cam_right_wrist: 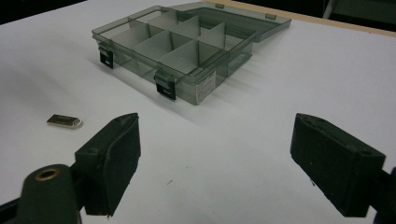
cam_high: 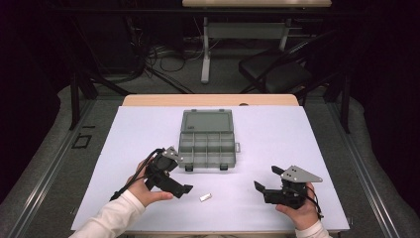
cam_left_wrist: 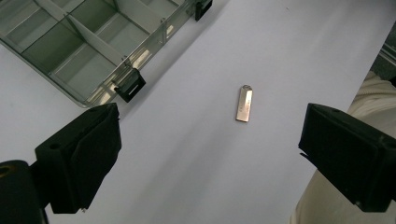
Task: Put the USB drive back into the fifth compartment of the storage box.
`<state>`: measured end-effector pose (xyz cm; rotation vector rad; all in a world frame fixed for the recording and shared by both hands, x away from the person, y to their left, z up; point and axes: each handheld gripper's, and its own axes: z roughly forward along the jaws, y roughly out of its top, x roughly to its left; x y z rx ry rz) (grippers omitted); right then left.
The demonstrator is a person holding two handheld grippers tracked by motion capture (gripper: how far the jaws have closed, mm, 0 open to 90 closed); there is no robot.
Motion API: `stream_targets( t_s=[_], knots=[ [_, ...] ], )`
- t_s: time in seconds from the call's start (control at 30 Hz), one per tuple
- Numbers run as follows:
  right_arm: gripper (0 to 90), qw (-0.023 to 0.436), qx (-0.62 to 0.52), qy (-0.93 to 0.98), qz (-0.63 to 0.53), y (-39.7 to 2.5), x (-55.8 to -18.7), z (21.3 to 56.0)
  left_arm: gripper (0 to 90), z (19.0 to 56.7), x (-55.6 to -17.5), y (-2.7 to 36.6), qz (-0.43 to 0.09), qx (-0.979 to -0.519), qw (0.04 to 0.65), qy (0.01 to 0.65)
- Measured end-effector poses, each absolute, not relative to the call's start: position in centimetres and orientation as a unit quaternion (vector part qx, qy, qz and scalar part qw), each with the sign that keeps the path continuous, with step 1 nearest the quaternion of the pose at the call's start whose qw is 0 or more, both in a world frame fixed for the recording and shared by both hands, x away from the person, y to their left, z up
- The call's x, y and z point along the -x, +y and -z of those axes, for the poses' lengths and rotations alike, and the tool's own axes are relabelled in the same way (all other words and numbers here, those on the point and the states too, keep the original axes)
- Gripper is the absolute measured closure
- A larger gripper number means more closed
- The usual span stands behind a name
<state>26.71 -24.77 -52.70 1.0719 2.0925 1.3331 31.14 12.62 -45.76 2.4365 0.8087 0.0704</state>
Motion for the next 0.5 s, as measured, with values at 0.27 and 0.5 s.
stream_targets(
  t_s=[0.27, 0.5],
  knots=[
    [15.9, 0.218, -0.386, 0.756, -0.481, -24.8, -26.7, 52.7, 5.7, 45.9, -31.2, 11.9, -0.026, -0.913, 0.278, 0.297],
    [15.9, 0.218, -0.386, 0.756, -0.481, -24.8, -26.7, 52.7, 5.7, 46.1, -31.3, 11.0, -0.027, -0.917, 0.273, 0.291]
  ],
)
